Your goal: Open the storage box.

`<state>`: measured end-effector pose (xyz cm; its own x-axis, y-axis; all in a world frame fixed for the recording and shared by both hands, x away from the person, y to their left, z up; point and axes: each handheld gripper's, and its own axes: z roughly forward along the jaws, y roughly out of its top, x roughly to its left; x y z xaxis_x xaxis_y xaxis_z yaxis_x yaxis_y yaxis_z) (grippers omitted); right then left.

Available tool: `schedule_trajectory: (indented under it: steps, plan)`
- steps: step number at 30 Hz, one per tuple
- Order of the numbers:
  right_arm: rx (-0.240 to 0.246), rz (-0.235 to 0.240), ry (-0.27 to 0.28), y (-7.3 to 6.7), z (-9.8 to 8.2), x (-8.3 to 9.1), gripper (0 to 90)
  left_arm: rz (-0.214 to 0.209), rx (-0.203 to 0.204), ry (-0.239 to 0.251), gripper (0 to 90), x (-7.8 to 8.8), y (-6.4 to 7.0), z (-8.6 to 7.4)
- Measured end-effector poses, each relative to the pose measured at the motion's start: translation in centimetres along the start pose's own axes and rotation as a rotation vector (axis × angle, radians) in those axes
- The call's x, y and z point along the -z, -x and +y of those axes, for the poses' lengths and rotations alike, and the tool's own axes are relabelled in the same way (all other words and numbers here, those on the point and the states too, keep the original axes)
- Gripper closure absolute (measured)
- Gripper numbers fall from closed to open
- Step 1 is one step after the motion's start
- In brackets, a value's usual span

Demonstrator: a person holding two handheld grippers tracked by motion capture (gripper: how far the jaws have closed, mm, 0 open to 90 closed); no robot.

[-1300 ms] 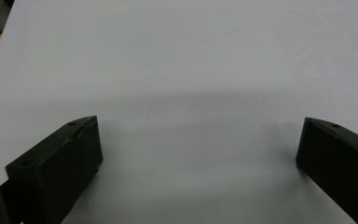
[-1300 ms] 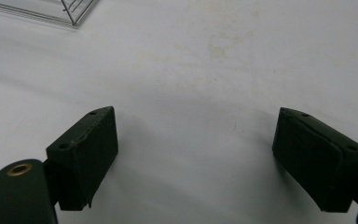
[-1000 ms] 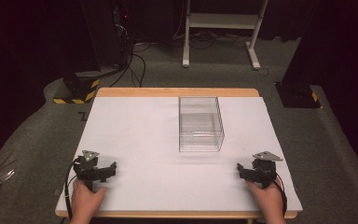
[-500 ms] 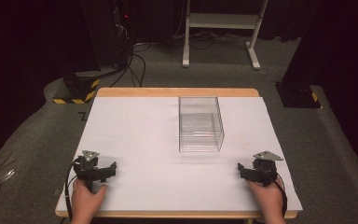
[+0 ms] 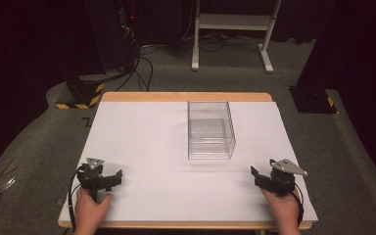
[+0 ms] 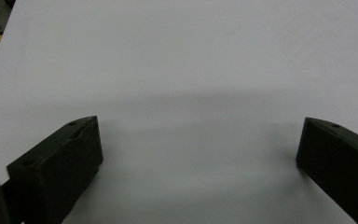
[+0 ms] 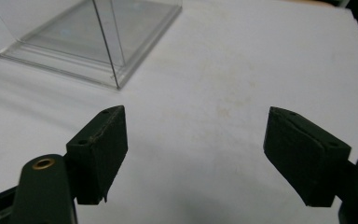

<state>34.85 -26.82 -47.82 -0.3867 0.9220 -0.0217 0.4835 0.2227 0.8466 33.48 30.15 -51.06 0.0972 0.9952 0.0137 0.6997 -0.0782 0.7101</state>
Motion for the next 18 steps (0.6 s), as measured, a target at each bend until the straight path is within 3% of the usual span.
schedule_trajectory:
  steps: [6, 18]
  plan:
    - [0.02, 0.033, 0.08, -0.6, 0.7, 0.9, 25.0, 0.004, -0.002, 0.004, 0.6, 0.0, 0.0, 0.0]
    - [0.066, 0.066, 0.118, -1.9, 1.6, 0.8, 25.3, 0.006, -0.005, 0.001, 0.7, 0.1, 0.1, 0.0]
